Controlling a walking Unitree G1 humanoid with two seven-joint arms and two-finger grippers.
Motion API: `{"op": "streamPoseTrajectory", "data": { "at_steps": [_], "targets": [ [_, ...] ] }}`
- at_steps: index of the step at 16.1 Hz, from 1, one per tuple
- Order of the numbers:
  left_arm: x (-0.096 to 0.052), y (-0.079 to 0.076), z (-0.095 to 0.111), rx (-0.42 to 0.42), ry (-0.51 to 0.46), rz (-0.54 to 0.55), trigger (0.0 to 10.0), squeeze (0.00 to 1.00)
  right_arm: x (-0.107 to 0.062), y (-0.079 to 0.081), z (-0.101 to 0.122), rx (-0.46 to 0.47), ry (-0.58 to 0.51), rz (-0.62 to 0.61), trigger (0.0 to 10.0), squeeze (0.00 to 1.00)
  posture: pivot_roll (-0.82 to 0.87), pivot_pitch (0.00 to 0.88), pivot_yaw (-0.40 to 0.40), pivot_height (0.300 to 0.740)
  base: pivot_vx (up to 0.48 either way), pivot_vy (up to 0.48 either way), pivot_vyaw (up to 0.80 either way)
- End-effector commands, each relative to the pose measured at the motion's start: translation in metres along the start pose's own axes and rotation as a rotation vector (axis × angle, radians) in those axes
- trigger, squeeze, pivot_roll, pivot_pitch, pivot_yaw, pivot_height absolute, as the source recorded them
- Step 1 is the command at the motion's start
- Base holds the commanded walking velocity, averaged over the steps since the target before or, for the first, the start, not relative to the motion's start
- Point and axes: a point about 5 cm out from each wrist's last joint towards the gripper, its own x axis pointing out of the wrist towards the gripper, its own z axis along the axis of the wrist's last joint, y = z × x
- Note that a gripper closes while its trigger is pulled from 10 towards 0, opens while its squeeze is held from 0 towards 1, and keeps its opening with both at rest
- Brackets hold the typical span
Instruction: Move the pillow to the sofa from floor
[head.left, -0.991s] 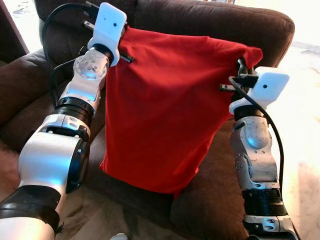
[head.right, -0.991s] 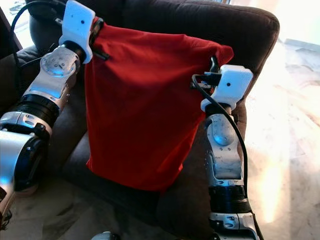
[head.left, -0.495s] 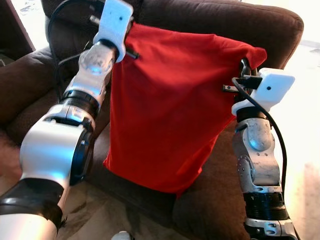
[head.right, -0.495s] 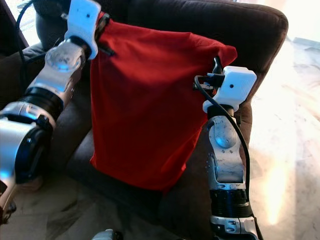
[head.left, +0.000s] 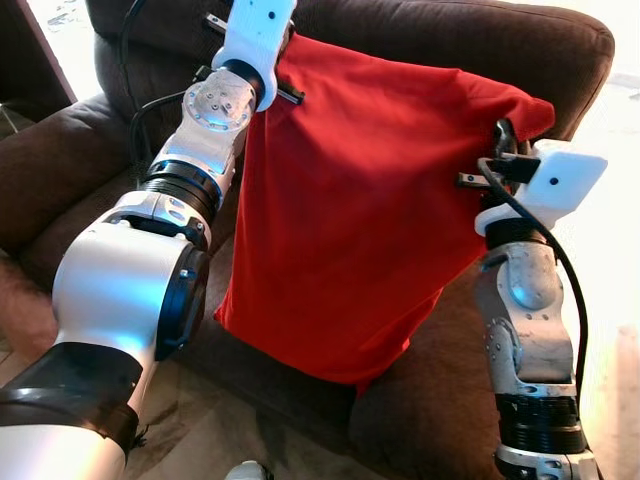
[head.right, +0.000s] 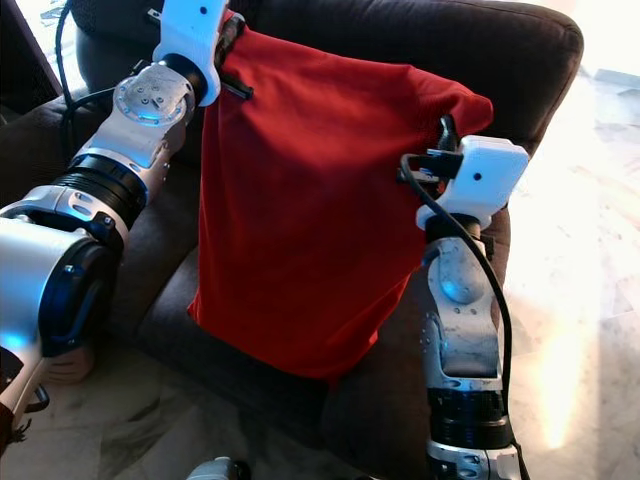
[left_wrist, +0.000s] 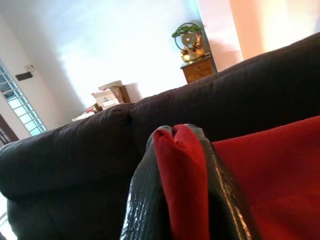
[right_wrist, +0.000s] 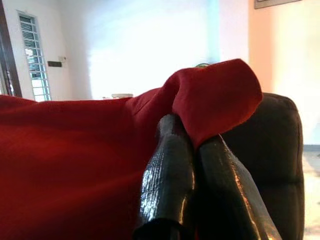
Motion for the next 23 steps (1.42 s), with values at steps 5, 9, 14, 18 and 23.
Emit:
{"op": "streamPoseTrajectory", "data": {
  "at_steps": [5,9,14,18,23],
  "targets": [
    [-0.025,0.013,-0.049,-0.085,0.064,0.088,10.0,0.0,0.002,0.004,-0.002,0.019,0.011,0.021,10.0,0.0,0.03,0.056,-0.011,0.74,0.0,0.0,0.0],
    [-0.043,0.016,-0.074,-0.136,0.077,0.14,10.0,0.0,0.004,0.008,-0.009,0.025,0.031,0.04,10.0,0.0,0.03,0.048,-0.026,0.74,0.0,0.0,0.0],
    [-0.052,0.025,-0.077,-0.12,0.029,0.184,10.0,0.0,0.001,0.011,-0.013,0.029,0.049,0.05,10.0,0.0,0.03,0.042,-0.031,0.74,0.0,0.0,0.0],
    [-0.053,0.028,-0.077,-0.094,0.024,0.197,10.0,1.0,0.003,0.012,-0.013,0.034,0.044,0.054,10.0,0.0,0.04,0.047,-0.032,0.74,0.0,0.0,0.0],
    [-0.055,0.037,-0.074,-0.081,0.008,0.222,10.0,1.0,0.004,0.013,-0.013,0.038,0.044,0.055,10.0,0.0,0.05,0.056,-0.035,0.74,0.0,0.0,0.0]
  ]
}}
